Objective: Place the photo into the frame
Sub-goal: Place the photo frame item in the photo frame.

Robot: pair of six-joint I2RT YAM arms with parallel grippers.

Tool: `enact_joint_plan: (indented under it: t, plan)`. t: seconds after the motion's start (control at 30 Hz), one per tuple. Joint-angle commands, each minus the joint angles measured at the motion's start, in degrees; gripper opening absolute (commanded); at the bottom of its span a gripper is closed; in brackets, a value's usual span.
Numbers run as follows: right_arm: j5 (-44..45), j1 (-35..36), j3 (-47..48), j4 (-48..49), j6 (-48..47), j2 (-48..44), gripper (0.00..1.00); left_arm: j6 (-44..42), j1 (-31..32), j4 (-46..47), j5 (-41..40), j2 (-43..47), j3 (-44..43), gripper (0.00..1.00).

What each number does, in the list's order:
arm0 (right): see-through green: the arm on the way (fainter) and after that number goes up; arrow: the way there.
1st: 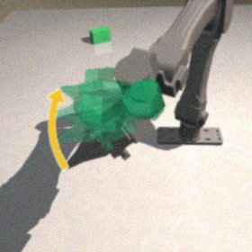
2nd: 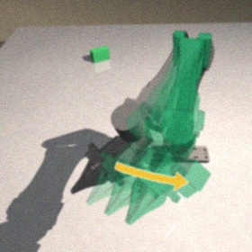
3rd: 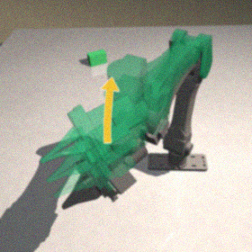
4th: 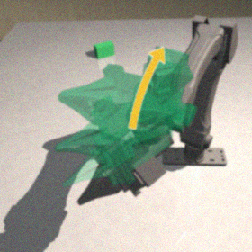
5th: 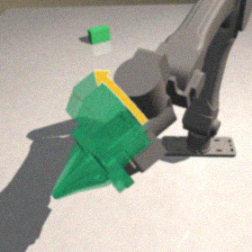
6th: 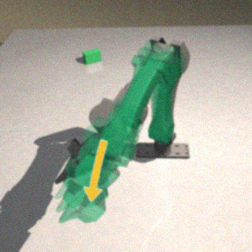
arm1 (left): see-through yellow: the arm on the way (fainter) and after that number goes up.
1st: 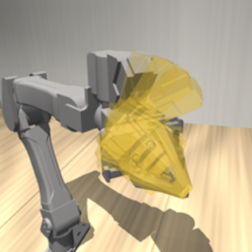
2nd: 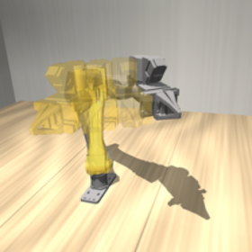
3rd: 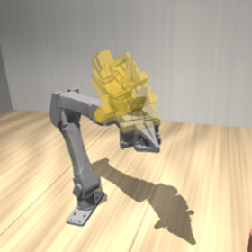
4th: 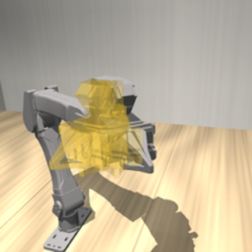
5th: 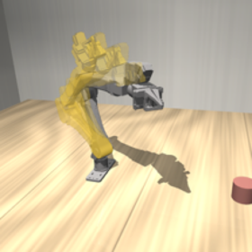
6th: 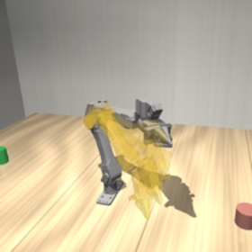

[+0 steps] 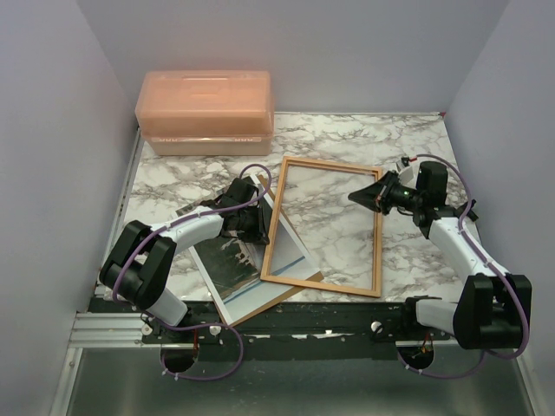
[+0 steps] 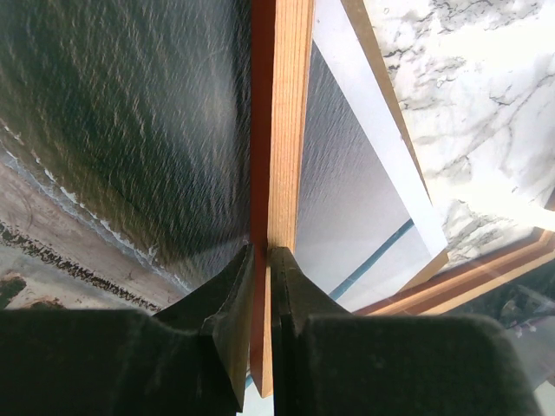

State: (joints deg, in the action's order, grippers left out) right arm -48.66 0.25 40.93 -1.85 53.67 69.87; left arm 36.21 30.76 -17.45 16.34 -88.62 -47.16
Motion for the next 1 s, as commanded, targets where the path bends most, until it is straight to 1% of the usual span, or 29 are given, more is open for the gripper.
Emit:
enact_joint_plan:
  t: [0.0, 0.37, 0.43, 0.67, 0.97]
  plan:
    - [1.3, 0.2, -0.5, -3.2, -3.2, 0.2, 0.01, -1.9, 0.3, -1.9, -3.2, -2.9, 0.8, 0.14]
    - [1.0, 0.1, 0.2, -4.8, -7.4, 4.0, 0.01, -1.9, 0.3, -1.6, -3.2, -3.1, 1.0, 0.14]
    - [1.3, -1.4, 0.7, -5.9, -8.1, 4.2, 0.01, -2.0, 0.4, -1.8, -3.3, -3.1, 1.0, 0.14]
    - [3.0, -1.8, 3.0, -10.6, -9.9, 2.7, 0.01, -2.0, 0.4, -1.9, -3.4, -3.0, 1.0, 0.14]
    - [4.7, -1.9, 4.5, -13.0, -11.0, 1.2, 0.01, -2.0, 0.4, -1.9, -3.4, -3.0, 0.9, 0.13]
